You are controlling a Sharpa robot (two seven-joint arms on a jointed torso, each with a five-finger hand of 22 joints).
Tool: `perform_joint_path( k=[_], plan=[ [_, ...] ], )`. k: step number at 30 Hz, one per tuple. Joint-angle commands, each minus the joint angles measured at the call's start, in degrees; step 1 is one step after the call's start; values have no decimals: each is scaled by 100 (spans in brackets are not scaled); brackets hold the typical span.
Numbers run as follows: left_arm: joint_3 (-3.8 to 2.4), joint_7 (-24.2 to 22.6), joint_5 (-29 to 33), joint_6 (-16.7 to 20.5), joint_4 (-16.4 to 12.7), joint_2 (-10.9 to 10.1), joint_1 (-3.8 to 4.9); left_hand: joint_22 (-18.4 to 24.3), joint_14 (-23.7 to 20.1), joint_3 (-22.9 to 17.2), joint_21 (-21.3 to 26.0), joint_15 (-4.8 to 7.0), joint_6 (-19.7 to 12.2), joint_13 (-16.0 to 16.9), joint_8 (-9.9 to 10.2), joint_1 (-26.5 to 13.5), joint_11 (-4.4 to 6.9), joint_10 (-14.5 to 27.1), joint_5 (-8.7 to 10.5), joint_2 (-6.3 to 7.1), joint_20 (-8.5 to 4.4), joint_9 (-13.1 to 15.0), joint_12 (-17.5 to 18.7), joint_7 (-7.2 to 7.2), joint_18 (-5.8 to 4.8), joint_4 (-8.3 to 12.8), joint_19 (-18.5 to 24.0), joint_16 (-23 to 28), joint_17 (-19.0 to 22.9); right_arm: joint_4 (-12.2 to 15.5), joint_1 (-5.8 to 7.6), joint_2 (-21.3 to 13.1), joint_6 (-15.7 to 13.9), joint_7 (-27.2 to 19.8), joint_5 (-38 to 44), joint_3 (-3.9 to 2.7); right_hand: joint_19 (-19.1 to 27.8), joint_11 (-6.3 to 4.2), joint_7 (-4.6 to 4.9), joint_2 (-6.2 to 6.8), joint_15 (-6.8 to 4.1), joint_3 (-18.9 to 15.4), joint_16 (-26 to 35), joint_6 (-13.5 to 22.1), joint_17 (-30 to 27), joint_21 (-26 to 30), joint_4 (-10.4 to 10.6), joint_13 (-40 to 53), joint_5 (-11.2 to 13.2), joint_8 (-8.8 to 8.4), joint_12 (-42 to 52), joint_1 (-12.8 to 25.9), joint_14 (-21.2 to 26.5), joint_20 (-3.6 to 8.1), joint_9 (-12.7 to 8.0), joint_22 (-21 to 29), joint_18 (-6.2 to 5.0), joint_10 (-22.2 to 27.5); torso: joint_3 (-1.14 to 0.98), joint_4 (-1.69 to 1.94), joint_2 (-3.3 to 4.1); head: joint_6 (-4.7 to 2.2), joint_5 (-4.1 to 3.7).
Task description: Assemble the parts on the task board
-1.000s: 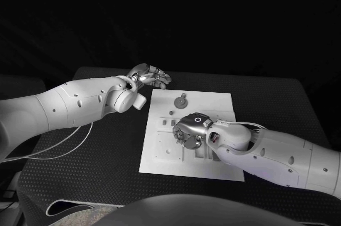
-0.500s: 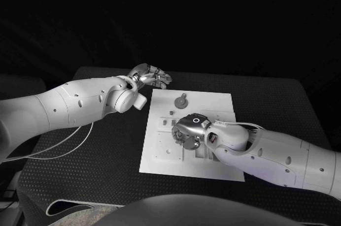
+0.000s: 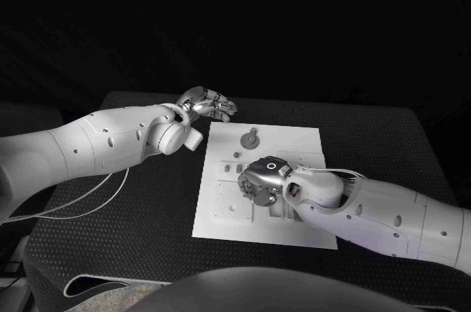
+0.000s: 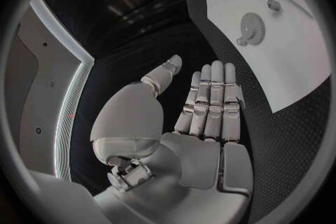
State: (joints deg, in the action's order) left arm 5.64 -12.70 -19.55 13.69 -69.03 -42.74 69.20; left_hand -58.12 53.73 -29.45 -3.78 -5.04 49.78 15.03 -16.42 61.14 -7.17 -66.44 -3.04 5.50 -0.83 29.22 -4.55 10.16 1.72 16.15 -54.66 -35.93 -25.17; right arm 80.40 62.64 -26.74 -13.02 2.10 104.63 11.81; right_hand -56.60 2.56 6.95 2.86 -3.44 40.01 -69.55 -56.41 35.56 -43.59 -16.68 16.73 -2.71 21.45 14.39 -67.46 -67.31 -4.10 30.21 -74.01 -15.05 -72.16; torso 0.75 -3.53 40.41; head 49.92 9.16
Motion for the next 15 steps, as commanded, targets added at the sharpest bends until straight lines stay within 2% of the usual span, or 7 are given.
perform_joint_path(
  k=[1,15],
  plan=[
    [-6,-43,36,-43,-8,12,9,6,33,30,-2,-5,-40,-6,-31,-19,-15,30,-1,0,25,-5,22,9,-7,-11,8,36,-9,11,-15,-14,113,44,120,7,-40,-11,-15,-46,-39,25,-9,-42,6,6,-1,8,-18,22,-18,6,-2,19,1,-10,5,-48,-1,-4,-1,-2,-6],
    [-6,-40,36,-44,-5,19,9,12,32,32,-2,-5,-41,-6,-33,-17,-15,31,-1,1,25,-6,22,9,-7,-9,10,44,-18,36,-15,17,117,39,127,7,-44,-12,-16,-47,-41,26,-9,-44,9,7,-1,16,-18,23,-21,5,-5,21,7,-13,5,-52,-3,-1,2,-1,-23]
  ],
)
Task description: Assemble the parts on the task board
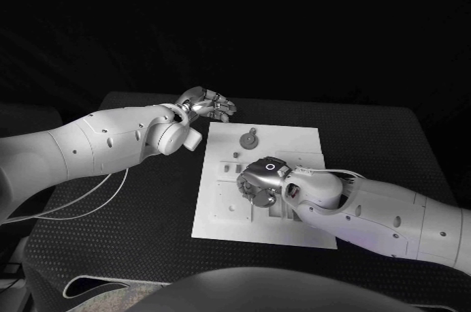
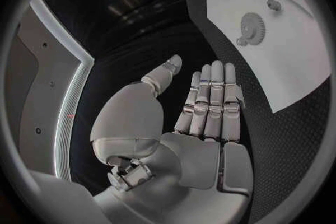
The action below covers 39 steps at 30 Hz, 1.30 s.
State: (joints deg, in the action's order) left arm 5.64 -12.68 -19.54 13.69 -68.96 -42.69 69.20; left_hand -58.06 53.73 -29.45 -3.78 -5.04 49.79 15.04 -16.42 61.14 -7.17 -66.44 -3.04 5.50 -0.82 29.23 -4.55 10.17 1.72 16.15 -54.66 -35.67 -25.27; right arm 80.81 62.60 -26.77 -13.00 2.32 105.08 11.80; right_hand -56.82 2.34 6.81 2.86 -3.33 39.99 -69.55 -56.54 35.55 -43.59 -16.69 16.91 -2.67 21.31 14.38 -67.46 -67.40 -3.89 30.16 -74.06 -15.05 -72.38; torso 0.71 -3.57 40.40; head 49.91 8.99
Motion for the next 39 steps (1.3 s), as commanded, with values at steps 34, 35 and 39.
perform_joint_path(
  k=[34,35,39],
  plan=[
    [-6,-22,35,-74,-18,-16,9,22,28,41,-2,-9,-49,-8,-34,-19,-18,37,0,5,29,-10,24,11,-8,-9,17,45,-35,-41,-8,-120,-373,-9,-323,41,24,320,311,567,243,-368,30,719,127,96,68,-71,-20,-433,-594,505,131,-50,-126,-113,5,677,3,-2,-2,-1,-37],
    [-6,-21,35,-78,-17,-17,9,22,28,41,-2,-9,-50,-9,-34,-19,-18,38,0,5,29,-10,24,11,-8,-9,18,46,-35,1,-7,-162,-493,45,-309,40,23,320,311,568,244,-370,29,719,127,96,67,-71,-20,-433,-595,504,131,-49,-126,-114,5,678,2,-5,-4,-6,-44],
    [-6,-33,35,-75,-4,-22,9,24,27,41,-2,-10,-50,-9,-35,-19,-18,38,-1,4,29,-10,24,11,-8,-9,18,48,-38,159,4,-337,-866,119,-348,20,-21,280,301,570,207,-387,3,671,147,80,53,-19,-22,-403,-528,446,86,-27,-114,-130,5,544,0,-8,-6,-20,-61]
  ],
)
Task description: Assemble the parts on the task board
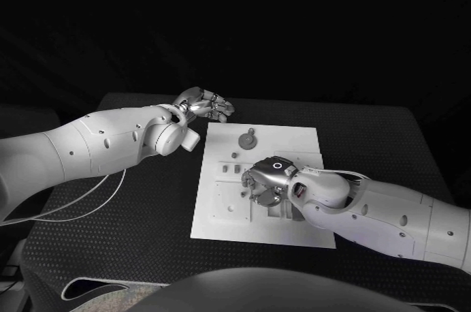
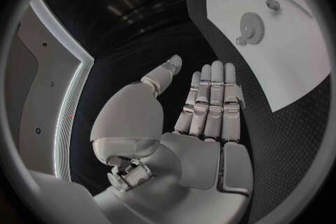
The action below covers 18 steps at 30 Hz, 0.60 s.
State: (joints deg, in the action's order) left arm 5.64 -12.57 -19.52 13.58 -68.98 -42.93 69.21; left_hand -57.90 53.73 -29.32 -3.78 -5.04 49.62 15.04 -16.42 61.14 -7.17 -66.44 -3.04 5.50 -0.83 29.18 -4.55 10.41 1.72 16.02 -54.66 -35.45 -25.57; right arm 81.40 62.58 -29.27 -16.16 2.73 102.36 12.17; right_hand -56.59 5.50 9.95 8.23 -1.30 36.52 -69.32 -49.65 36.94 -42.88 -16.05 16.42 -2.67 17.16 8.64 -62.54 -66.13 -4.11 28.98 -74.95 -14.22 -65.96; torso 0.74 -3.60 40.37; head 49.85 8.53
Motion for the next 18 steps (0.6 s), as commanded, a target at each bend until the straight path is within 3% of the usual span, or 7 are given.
perform_joint_path(
  k=[1,3,5,6,7,12,18],
  plan=[
    [-6,-51,33,-61,0,2,9,8,27,29,-2,-10,-34,-9,-35,-19,-18,38,-1,3,29,-6,24,-13,-8,4,18,26,-9,146,23,-156,-589,60,-130,-51,-61,-49,-20,36,-9,-44,-28,-17,13,3,-15,43,-20,12,60,-64,-60,3,4,-46,-78,-127,-2,-4,-4,-22,-23],
    [-6,-77,35,-58,0,3,9,8,27,29,-2,-10,-33,-9,-35,-19,-18,37,-1,3,29,-6,23,-13,-8,3,18,27,-10,216,70,-310,-636,-19,-304,-170,-83,-65,-24,41,-24,-44,-34,-28,18,-4,-22,62,-21,19,76,-101,-88,16,6,-52,-78,-162,-2,-2,-4,-50,-36],
    [-6,-112,38,-24,-8,-5,9,9,28,29,-2,-10,-33,-9,-36,-18,-18,37,-1,2,29,-6,23,-13,-8,3,18,28,-12,256,122,-414,-628,-92,-412,-225,-94,-72,-25,35,-31,-38,-35,-37,19,-5,-29,74,-21,24,83,-135,-104,24,8,-56,-78,-181,-3,3,-2,-69,-48],
    [-6,-158,58,-9,-21,-25,9,10,29,29,-3,-10,-31,-9,-37,-17,-17,35,-1,1,29,-6,22,-14,-8,3,17,29,-15,294,173,-545,-583,-233,-655,-332,-98,-82,-28,34,-38,-34,-31,-46,19,-3,-37,89,-20,30,97,-172,-117,31,10,-59,-78,-212,-4,2,0,-105,-54],
    [-6,-187,62,-3,-24,-36,9,11,32,30,-4,-9,-30,-8,-38,-17,-16,33,-1,1,29,-6,21,-14,-7,3,16,30,-18,323,214,-643,-501,-405,-794,-379,-93,-88,-33,33,-43,-34,-24,-61,17,2,-38,99,-20,38,107,-189,-120,32,13,-62,-78,-236,-3,0,1,-109,-43],
    [-6,-253,95,3,-32,-42,10,18,43,34,-8,-6,-17,-5,-50,-9,-9,18,0,7,26,-4,11,-20,-4,9,9,39,-40,465,552,-1116,-144,-783,-1158,-408,28,-65,-41,69,-21,-79,52,-50,2,64,-38,97,-19,30,48,-203,-28,-9,7,-78,-69,-182,2,-11,-3,-130,-43],
    [-6,-294,96,2,-31,-26,10,24,51,34,-10,-3,-7,-2,-58,-3,-5,8,-1,4,26,-3,6,-25,-4,10,6,46,-55,497,660,-1465,18,-849,-1227,-417,89,17,-47,166,55,-164,77,1,16,96,-6,20,-19,2,-123,-120,39,-52,-8,-95,-76,41,3,-18,-6,-142,-54]
  ],
)
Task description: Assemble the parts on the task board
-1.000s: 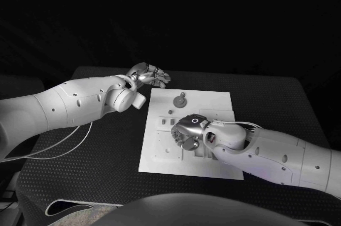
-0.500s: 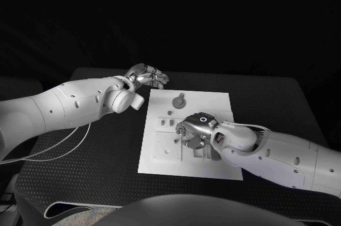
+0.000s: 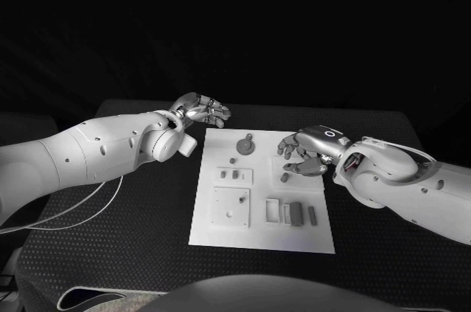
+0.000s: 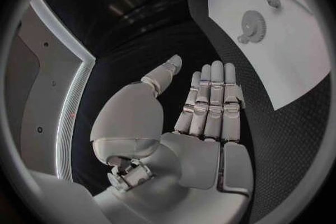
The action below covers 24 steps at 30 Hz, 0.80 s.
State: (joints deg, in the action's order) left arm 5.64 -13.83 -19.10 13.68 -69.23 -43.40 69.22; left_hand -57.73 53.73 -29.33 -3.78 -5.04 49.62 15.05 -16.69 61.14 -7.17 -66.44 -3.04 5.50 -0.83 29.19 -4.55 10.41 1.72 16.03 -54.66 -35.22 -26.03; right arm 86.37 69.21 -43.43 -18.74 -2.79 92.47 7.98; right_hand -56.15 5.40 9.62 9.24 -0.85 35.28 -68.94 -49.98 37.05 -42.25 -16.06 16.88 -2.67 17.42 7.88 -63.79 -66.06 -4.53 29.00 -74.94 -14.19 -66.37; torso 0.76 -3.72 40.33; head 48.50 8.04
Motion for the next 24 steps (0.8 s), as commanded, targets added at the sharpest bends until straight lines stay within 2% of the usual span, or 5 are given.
perform_joint_path(
  k=[1,7,13,18,24],
  plan=[
    [-6,-172,55,-6,-6,22,9,7,51,35,-10,-3,-7,-2,-31,-3,-4,7,-1,4,26,-3,5,-25,-4,9,6,24,-11,-30,-2,-76,324,-301,-225,2,49,66,-6,94,46,-47,39,48,9,36,-1,-54,-21,-31,-102,13,43,-16,-14,-98,-81,161,-2,-10,-6,-6,-2],
    [-6,-164,56,-41,6,23,9,10,52,36,-10,-3,-5,-2,-33,-3,-3,5,0,1,26,-3,4,-27,-4,8,5,28,-17,-332,-16,-72,520,-214,51,9,75,168,27,254,145,-36,41,174,30,63,43,-160,-19,-100,-261,15,105,-41,-50,-99,-81,366,-11,5,5,-14,-14],
    [-6,-161,58,-46,20,34,8,13,52,39,-9,-4,-5,-2,-34,-6,-3,4,0,2,27,-4,4,-27,-5,7,5,33,-22,-613,-182,110,515,-99,227,34,96,220,100,369,195,8,36,297,49,85,154,-238,-20,-158,-346,27,162,-61,-82,-101,-81,472,-9,6,7,-12,-25],
    [-6,-161,59,-58,32,52,8,15,51,40,-9,-4,-6,-2,-34,-7,-3,5,0,1,27,-4,4,-27,-6,7,6,36,-26,-768,-264,259,526,-25,400,39,99,233,100,405,207,25,29,336,58,90,199,-267,-21,-171,-366,20,175,-64,-91,-103,-81,497,-19,18,10,-4,-19],
    [-6,-156,59,-67,32,46,8,17,51,42,-8,-5,-7,-3,-34,-8,-3,5,0,-1,27,-5,5,-27,-6,6,7,40,-30,-861,-301,350,677,76,640,86,101,221,49,394,197,32,20,318,66,91,231,-270,-21,-147,-333,9,183,-66,-84,-107,-81,433,0,13,6,15,-16]
  ],
)
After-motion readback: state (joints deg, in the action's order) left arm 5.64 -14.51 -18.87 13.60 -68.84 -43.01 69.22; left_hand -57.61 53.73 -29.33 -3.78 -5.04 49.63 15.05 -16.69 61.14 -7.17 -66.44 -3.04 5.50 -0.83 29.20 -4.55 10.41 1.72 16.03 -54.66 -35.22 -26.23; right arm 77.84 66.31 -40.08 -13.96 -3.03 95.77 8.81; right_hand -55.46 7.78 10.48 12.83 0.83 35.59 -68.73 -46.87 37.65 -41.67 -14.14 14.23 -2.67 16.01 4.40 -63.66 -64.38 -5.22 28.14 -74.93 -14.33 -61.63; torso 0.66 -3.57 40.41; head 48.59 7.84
